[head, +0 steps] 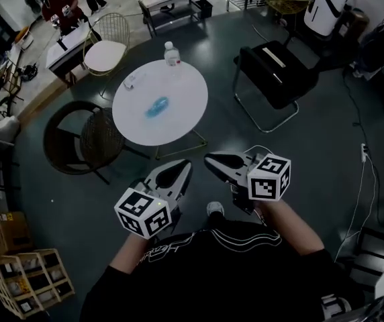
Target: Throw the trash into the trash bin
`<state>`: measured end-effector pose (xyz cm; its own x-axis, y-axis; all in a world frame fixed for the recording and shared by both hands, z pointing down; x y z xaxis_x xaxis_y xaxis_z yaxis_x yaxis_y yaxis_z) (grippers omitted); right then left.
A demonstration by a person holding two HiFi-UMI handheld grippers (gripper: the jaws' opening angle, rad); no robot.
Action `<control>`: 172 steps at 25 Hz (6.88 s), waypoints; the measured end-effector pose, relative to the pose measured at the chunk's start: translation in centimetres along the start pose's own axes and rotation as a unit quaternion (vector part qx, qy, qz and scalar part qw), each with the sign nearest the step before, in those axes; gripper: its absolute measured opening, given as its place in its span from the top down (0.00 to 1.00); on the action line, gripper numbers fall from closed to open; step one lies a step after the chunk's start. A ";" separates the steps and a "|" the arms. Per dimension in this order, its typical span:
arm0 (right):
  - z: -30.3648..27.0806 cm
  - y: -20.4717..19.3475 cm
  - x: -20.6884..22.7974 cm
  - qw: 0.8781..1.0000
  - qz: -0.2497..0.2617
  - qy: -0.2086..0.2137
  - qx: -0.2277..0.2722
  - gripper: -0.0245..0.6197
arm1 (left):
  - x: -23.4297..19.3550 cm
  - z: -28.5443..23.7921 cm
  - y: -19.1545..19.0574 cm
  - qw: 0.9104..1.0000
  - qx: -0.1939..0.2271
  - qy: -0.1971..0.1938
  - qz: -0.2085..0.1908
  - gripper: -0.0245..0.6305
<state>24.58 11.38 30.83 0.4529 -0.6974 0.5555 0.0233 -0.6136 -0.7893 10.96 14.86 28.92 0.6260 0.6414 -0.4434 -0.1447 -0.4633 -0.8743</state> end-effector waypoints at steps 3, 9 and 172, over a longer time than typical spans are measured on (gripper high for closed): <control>-0.7 1.7 2.7 1.000 0.006 0.008 -0.010 0.91 | -1.2 -2.5 0.7 1.000 -0.005 0.008 0.007 0.95; -3.1 3.2 5.2 1.000 -0.016 0.019 -0.014 0.91 | -5.0 -3.0 1.4 0.998 -0.003 0.041 0.038 0.95; -45.2 -21.6 0.4 0.843 0.041 0.175 -0.506 0.91 | -35.4 23.2 -45.5 0.664 0.056 0.430 0.609 0.88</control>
<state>-16.02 7.61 59.95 0.1213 -0.7105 0.6931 -0.8485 -0.4366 -0.2990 -22.45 27.43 79.86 0.1910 -0.7757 -0.6014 -0.9711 -0.2388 -0.0004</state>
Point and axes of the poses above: the fingertips, and each gripper's own axes: z backward along the fingers, x to its right, y out of its top, the point moved 6 cm from there along z, backward along the fingers, and after that the axes turned 6 degrees about -y, right-handed, at the moved point
